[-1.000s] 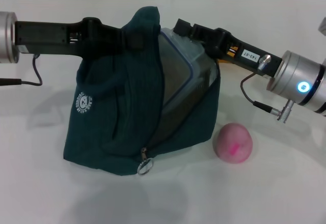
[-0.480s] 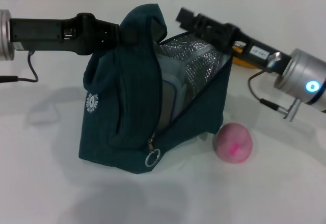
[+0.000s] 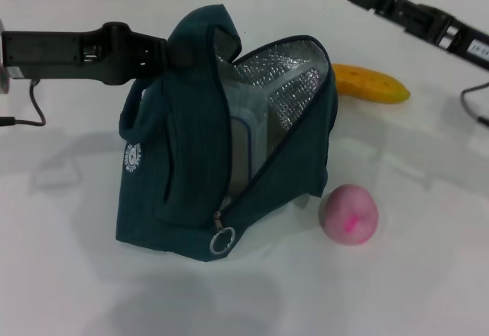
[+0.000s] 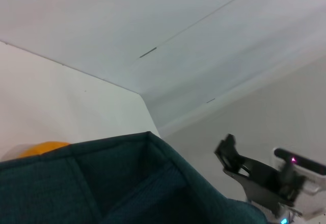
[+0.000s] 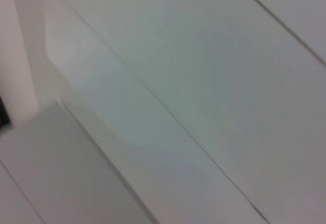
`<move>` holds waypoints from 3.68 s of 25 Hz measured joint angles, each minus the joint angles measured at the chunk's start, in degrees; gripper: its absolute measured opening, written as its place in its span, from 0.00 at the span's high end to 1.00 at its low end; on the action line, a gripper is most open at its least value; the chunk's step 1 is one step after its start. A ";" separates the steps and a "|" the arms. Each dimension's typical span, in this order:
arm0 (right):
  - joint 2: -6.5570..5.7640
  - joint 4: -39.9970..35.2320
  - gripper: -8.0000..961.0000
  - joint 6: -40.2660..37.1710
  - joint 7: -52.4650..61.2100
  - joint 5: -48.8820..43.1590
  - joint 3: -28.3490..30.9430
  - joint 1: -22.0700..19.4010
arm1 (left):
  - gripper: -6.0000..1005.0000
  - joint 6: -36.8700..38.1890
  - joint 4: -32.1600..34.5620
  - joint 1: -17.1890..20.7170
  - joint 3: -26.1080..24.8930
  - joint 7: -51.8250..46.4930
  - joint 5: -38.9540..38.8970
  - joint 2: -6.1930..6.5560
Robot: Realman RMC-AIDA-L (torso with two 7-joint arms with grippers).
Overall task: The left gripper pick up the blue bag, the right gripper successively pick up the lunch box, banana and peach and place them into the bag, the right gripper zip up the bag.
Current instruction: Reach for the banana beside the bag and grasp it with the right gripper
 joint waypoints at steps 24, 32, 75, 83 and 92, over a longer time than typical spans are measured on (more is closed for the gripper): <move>-0.96 -28.91 0.17 7.41 33.21 -109.51 34.03 17.69 | 0.96 0.15 0.17 -0.37 0.12 -0.17 0.01 -0.03; 1.75 -22.77 0.17 9.78 23.87 -117.22 34.39 22.56 | 0.96 0.30 0.16 -0.56 0.29 -0.31 0.01 -0.37; 6.02 -2.76 0.16 35.24 15.18 -105.03 35.42 21.60 | 0.96 0.36 0.09 -1.94 0.29 0.08 -0.09 -0.65; 6.07 -1.29 0.16 35.12 12.98 -101.13 35.42 21.40 | 0.96 0.35 0.13 -2.06 0.39 0.15 -0.09 -0.69; 6.22 -0.92 0.16 35.61 12.94 -101.06 35.42 21.41 | 0.96 0.36 0.13 -2.07 0.35 0.17 -0.09 -0.69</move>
